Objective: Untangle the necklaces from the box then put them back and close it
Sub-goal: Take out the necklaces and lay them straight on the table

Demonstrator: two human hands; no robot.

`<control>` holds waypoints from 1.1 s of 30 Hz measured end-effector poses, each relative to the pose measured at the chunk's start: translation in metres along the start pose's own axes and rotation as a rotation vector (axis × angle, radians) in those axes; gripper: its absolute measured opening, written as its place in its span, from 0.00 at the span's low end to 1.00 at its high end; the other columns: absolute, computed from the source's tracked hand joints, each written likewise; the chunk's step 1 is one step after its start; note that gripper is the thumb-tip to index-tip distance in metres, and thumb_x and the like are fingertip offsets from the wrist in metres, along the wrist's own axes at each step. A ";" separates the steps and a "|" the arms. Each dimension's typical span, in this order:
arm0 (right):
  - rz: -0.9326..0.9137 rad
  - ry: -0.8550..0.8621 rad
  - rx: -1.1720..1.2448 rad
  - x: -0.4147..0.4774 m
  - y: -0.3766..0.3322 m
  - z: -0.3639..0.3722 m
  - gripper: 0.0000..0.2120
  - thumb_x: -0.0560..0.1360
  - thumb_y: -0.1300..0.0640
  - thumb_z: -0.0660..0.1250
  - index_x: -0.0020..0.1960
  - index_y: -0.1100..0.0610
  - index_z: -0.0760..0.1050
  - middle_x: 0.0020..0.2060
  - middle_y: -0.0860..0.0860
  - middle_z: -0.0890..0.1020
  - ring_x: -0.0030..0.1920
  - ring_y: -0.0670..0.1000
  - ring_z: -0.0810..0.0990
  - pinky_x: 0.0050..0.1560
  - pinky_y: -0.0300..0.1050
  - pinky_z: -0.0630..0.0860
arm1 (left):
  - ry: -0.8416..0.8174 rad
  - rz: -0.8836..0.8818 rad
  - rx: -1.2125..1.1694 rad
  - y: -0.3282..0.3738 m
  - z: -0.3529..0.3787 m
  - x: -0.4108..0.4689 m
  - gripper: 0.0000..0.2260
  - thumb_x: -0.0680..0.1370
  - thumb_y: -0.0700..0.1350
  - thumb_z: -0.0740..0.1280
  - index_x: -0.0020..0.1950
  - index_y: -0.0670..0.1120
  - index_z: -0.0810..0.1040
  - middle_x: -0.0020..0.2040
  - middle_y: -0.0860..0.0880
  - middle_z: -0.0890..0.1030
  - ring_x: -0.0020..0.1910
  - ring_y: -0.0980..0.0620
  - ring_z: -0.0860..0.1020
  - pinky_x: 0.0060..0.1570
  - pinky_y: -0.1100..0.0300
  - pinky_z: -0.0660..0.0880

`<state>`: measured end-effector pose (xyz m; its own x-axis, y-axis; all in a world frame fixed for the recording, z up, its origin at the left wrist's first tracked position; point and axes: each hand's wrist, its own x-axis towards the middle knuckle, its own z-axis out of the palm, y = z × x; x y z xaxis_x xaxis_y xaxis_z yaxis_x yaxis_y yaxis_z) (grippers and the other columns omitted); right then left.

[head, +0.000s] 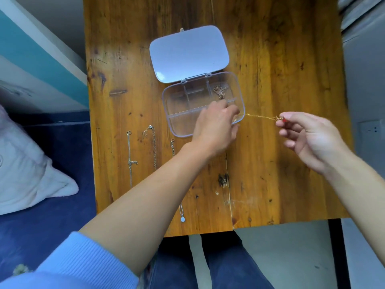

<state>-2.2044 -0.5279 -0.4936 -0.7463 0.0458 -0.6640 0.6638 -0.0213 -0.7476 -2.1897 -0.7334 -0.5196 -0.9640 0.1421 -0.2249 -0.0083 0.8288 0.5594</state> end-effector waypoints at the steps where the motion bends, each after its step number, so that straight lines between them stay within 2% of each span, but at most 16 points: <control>1: 0.011 -0.004 0.028 -0.001 0.002 -0.003 0.03 0.73 0.57 0.69 0.44 0.56 0.81 0.34 0.51 0.83 0.31 0.46 0.77 0.23 0.35 0.66 | -0.011 0.018 0.057 0.004 0.005 0.005 0.16 0.78 0.49 0.66 0.64 0.47 0.76 0.57 0.45 0.77 0.59 0.43 0.73 0.55 0.49 0.69; 6: 0.047 -0.060 0.113 -0.006 0.007 -0.007 0.04 0.70 0.55 0.70 0.41 0.53 0.83 0.36 0.50 0.82 0.32 0.47 0.77 0.24 0.36 0.66 | 0.050 -0.007 0.168 0.011 0.017 0.019 0.14 0.78 0.51 0.64 0.59 0.45 0.77 0.55 0.44 0.75 0.56 0.42 0.72 0.52 0.50 0.68; 9: 0.046 -0.115 0.156 -0.011 0.007 -0.005 0.06 0.71 0.56 0.68 0.38 0.52 0.83 0.34 0.50 0.81 0.31 0.47 0.77 0.24 0.37 0.66 | 0.127 0.064 0.164 0.013 0.019 0.019 0.13 0.77 0.48 0.67 0.59 0.46 0.77 0.53 0.44 0.74 0.54 0.42 0.72 0.48 0.50 0.68; 12: 0.056 -0.144 0.212 -0.015 0.004 -0.003 0.06 0.72 0.57 0.66 0.39 0.53 0.80 0.33 0.50 0.80 0.31 0.47 0.76 0.23 0.37 0.65 | 0.075 0.150 0.192 0.016 0.018 0.020 0.10 0.78 0.49 0.65 0.56 0.48 0.82 0.52 0.44 0.74 0.53 0.43 0.71 0.45 0.52 0.65; 14: 0.064 -0.123 0.275 -0.016 0.002 -0.005 0.05 0.72 0.58 0.63 0.40 0.54 0.77 0.32 0.49 0.78 0.30 0.47 0.75 0.23 0.37 0.64 | 0.025 0.136 0.165 0.014 0.015 0.019 0.11 0.79 0.50 0.64 0.53 0.47 0.83 0.53 0.44 0.74 0.54 0.43 0.70 0.47 0.52 0.67; 18: 0.118 -0.032 0.421 -0.013 -0.001 -0.015 0.07 0.72 0.58 0.58 0.37 0.53 0.71 0.29 0.47 0.73 0.28 0.46 0.71 0.23 0.37 0.60 | -0.011 0.057 -0.096 0.003 -0.001 0.013 0.13 0.80 0.50 0.64 0.48 0.41 0.81 0.53 0.44 0.76 0.55 0.45 0.72 0.52 0.51 0.69; 22: 0.163 0.038 0.372 -0.011 0.008 -0.023 0.07 0.72 0.59 0.58 0.36 0.53 0.69 0.28 0.47 0.72 0.27 0.45 0.69 0.22 0.37 0.60 | -0.112 -0.100 -0.500 -0.006 -0.021 0.000 0.15 0.81 0.49 0.62 0.43 0.40 0.80 0.39 0.49 0.76 0.38 0.57 0.72 0.39 0.58 0.67; 25: 0.184 0.094 0.322 -0.013 0.021 -0.024 0.06 0.72 0.60 0.58 0.37 0.53 0.70 0.27 0.47 0.72 0.26 0.45 0.69 0.22 0.36 0.59 | -0.186 -0.242 -0.839 -0.009 -0.033 -0.005 0.13 0.83 0.45 0.60 0.42 0.42 0.77 0.41 0.46 0.82 0.43 0.52 0.79 0.46 0.55 0.74; 26: 0.188 0.108 0.325 -0.014 0.027 -0.022 0.06 0.72 0.60 0.58 0.38 0.54 0.71 0.27 0.47 0.72 0.26 0.45 0.69 0.22 0.36 0.59 | -0.193 -0.275 -0.911 -0.013 -0.039 -0.007 0.13 0.83 0.45 0.59 0.42 0.42 0.76 0.38 0.47 0.82 0.41 0.50 0.80 0.46 0.55 0.75; 29: 0.192 0.106 0.276 -0.032 0.048 0.005 0.07 0.73 0.62 0.58 0.41 0.56 0.74 0.26 0.47 0.72 0.25 0.45 0.70 0.22 0.36 0.59 | -0.175 -0.358 -1.070 -0.037 -0.062 -0.035 0.12 0.83 0.44 0.59 0.41 0.43 0.75 0.30 0.49 0.76 0.31 0.50 0.79 0.38 0.57 0.77; 30: 0.186 0.085 0.257 -0.046 0.058 0.027 0.07 0.74 0.62 0.59 0.42 0.57 0.75 0.26 0.47 0.72 0.25 0.45 0.70 0.22 0.36 0.60 | -0.155 -0.364 -1.103 -0.053 -0.075 -0.055 0.11 0.83 0.44 0.60 0.42 0.43 0.75 0.29 0.50 0.75 0.29 0.50 0.78 0.34 0.59 0.76; 33: 0.181 0.073 0.176 -0.052 0.073 0.033 0.06 0.74 0.63 0.62 0.44 0.59 0.78 0.28 0.49 0.75 0.27 0.46 0.72 0.22 0.37 0.62 | -0.126 -0.461 -1.207 -0.062 -0.072 -0.064 0.08 0.81 0.41 0.62 0.46 0.40 0.77 0.29 0.48 0.76 0.26 0.51 0.77 0.26 0.63 0.72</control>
<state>-2.1186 -0.5646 -0.5137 -0.6061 0.0971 -0.7894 0.7632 -0.2084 -0.6116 -2.1462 -0.8329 -0.4827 -0.7768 0.0806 -0.6245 -0.6274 -0.1837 0.7567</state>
